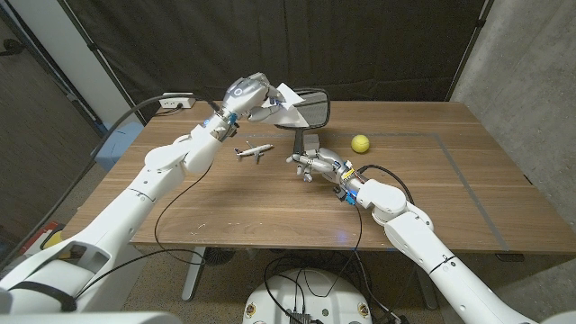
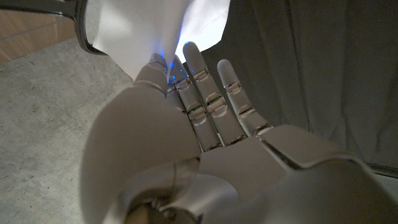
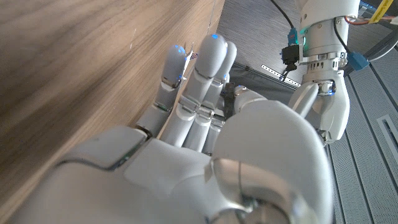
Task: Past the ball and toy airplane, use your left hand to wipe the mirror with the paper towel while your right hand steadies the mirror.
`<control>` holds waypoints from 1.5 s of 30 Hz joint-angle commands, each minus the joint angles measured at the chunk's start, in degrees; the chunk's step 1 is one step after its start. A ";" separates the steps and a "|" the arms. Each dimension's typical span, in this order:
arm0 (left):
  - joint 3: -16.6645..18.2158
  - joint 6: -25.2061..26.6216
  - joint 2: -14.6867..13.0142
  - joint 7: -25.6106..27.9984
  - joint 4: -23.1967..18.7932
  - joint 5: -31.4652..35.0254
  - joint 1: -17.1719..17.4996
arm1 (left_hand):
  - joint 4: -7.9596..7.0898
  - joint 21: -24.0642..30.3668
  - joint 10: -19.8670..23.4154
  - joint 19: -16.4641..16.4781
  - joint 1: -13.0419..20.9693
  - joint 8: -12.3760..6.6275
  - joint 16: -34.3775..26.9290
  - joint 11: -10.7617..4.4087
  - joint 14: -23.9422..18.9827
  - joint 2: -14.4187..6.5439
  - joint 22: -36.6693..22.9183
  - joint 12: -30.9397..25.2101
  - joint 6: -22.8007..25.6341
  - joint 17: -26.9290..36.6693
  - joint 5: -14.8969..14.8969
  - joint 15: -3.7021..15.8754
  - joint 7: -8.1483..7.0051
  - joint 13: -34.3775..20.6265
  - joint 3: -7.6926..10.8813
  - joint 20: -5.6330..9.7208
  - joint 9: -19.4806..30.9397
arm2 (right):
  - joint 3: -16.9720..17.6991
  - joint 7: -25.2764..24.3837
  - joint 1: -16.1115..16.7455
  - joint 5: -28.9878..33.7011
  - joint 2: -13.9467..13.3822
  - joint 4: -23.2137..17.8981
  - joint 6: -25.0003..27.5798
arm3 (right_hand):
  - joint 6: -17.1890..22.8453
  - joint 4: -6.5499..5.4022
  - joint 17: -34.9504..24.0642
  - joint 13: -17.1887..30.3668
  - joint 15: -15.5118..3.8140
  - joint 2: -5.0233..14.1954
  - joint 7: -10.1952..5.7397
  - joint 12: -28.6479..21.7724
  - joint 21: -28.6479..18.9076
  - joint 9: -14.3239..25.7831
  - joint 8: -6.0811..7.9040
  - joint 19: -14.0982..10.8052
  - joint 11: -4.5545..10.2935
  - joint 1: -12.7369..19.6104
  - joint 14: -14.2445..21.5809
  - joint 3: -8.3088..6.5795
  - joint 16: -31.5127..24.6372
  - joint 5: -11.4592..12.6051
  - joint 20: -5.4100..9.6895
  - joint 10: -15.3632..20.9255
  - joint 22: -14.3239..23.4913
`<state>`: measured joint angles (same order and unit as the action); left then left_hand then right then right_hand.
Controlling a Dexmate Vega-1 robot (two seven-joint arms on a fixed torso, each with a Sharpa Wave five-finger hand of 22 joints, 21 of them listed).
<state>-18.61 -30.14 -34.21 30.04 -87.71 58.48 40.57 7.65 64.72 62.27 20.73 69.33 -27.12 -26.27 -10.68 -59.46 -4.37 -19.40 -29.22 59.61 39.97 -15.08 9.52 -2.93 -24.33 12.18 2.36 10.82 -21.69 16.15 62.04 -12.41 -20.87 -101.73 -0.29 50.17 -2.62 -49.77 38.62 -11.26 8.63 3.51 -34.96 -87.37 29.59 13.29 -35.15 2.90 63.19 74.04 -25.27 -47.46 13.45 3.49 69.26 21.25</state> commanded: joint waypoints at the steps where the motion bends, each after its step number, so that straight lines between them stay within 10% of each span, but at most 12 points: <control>1: -2.31 -1.37 1.56 -9.85 3.08 -0.65 -4.82 | -0.32 0.23 0.93 0.16 0.28 0.22 0.21 -0.98 -0.45 -0.21 0.17 0.26 0.93 0.30 -0.62 3.67 0.60 -0.17 0.20 1.51 0.24 | 0.38 0.40 -0.32 -0.28 0.25 1.13 -1.77 | 9.61 -0.17 -0.20 0.26 -1.78 1.47 -4.16 -0.39 -0.32 0.16 -0.10 0.25 5.23 1.20 -2.29 0.15 -0.08 0.49 8.42 5.53 -0.08; 27: -7.44 1.72 2.19 -6.94 6.47 7.27 -9.09 | -0.57 0.05 1.32 0.49 0.31 0.54 1.11 -1.00 -0.60 -0.01 1.55 1.03 1.14 0.61 -0.99 3.69 0.60 -0.56 0.28 2.35 0.24 | 0.89 1.20 0.50 -0.84 -0.03 1.50 -4.31 | 9.69 -0.52 -0.78 0.28 -1.78 1.49 -4.19 -0.30 -0.68 0.74 -0.61 0.73 5.08 1.40 -2.53 0.50 0.13 0.65 8.39 5.37 -1.17; 45: -11.12 12.02 5.29 19.86 13.73 13.82 -11.60 | -0.82 0.00 1.83 0.30 0.24 0.67 1.52 -1.00 -1.00 -0.07 2.29 1.37 1.50 0.84 -1.11 3.69 0.45 -0.84 0.34 2.49 0.22 | 0.97 1.53 0.93 -1.20 -0.22 1.40 -4.90 | 9.80 -0.79 -1.25 0.51 -1.76 1.50 -4.20 -0.36 -0.97 0.91 -0.96 1.08 5.00 1.56 -2.68 0.72 0.30 0.76 8.41 5.28 -1.83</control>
<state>-27.52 -24.04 -30.63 36.37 -77.92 69.52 30.48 7.24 64.72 63.15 20.75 69.33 -26.33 -24.76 -10.57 -59.76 -4.38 -17.01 -27.93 60.32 40.49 -15.92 9.82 -2.83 -24.85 12.28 2.35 10.77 -20.88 17.55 62.62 -13.34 -20.98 -100.21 -4.85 50.17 -3.33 -50.83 38.91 -10.96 8.56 3.51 -34.96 -87.82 30.43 12.48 -34.23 3.01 63.30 73.74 -24.56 -47.23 13.89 3.17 69.15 19.39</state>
